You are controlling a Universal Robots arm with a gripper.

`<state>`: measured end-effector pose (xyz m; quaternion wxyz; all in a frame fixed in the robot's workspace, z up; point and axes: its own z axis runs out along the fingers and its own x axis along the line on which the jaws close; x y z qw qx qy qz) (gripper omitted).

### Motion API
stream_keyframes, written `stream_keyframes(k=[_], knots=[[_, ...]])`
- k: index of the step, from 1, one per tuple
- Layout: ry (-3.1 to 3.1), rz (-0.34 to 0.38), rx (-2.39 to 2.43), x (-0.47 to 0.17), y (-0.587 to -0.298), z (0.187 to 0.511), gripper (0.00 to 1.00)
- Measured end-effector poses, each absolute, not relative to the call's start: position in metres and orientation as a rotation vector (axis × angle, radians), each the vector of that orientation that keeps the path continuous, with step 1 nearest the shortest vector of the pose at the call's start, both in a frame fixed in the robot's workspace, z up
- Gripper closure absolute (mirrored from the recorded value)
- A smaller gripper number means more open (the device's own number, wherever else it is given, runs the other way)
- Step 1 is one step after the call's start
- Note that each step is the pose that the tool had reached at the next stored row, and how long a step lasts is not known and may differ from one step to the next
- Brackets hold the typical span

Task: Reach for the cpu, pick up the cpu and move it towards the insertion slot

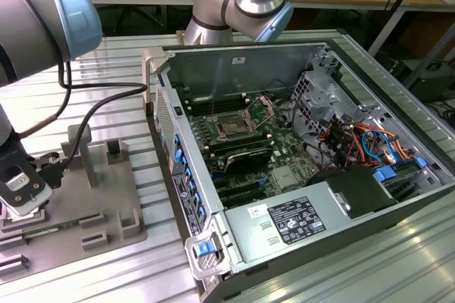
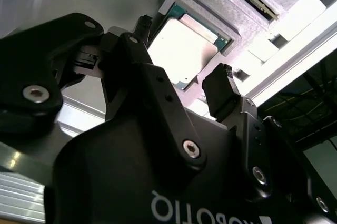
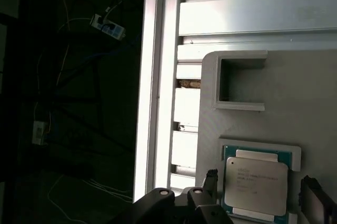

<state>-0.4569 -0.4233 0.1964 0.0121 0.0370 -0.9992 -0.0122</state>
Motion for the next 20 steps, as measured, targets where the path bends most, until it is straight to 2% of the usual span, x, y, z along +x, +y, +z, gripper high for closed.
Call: stream_keyframes(k=[13, 15, 16, 20], knots=[[-3.115, -0.038, 0.106, -0.4569, -0.422, 0.1891, 0.32], [-3.115, -0.038, 0.106, -0.4569, -0.422, 0.189, 0.34], [-3.115, -0.038, 0.106, -0.4569, -0.422, 0.1889, 0.41], [-3.115, -0.038, 0.106, -0.4569, -0.422, 0.1889, 0.41]])
